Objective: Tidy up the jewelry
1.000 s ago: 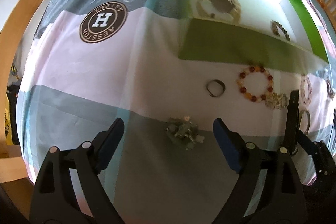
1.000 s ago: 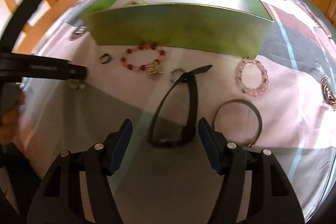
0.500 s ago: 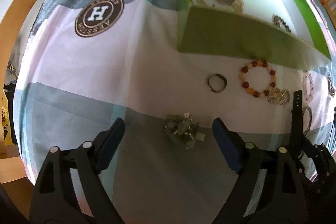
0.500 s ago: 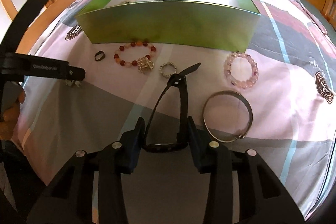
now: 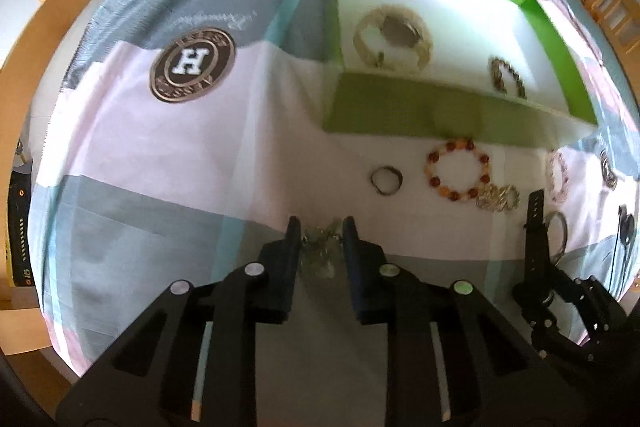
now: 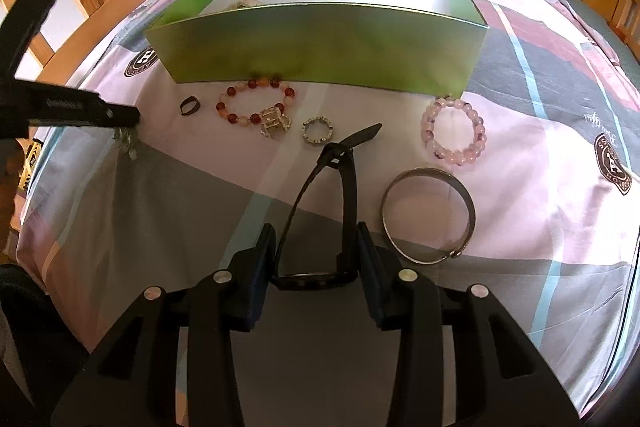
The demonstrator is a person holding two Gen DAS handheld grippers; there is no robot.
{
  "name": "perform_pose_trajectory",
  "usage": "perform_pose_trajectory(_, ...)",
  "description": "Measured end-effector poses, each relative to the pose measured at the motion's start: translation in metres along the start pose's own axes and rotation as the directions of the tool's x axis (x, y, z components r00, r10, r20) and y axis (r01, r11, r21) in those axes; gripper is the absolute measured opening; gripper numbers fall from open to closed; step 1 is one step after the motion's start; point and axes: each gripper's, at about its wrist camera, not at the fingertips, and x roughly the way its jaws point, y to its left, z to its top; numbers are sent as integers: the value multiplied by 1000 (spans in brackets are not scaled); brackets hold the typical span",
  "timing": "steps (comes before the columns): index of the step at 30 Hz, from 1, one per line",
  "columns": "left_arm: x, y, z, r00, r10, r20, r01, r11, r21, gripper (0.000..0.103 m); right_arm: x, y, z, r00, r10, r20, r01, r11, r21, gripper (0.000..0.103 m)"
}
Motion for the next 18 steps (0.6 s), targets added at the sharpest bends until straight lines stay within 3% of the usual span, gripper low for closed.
perform_pose_trajectory(6,-14,12,3,999,-26,35,27,999,-33,16,-9,-9,2,1000,-4,24,4,999,37,40)
perform_pose_trajectory(8,-23,12,1,997,-50,62,52,998,-25,8,-14,-12,4,999,-8,38,6,999,44,40)
perform_pose_trajectory(13,-38,11,1,988,-99,116,100,995,-4,8,-26,-11,8,998,-7,70,4,999,48,40)
perform_pose_trajectory(18,-29,1,1,992,-99,83,97,995,25,8,-23,-10,8,998,-10,64,8,999,39,40)
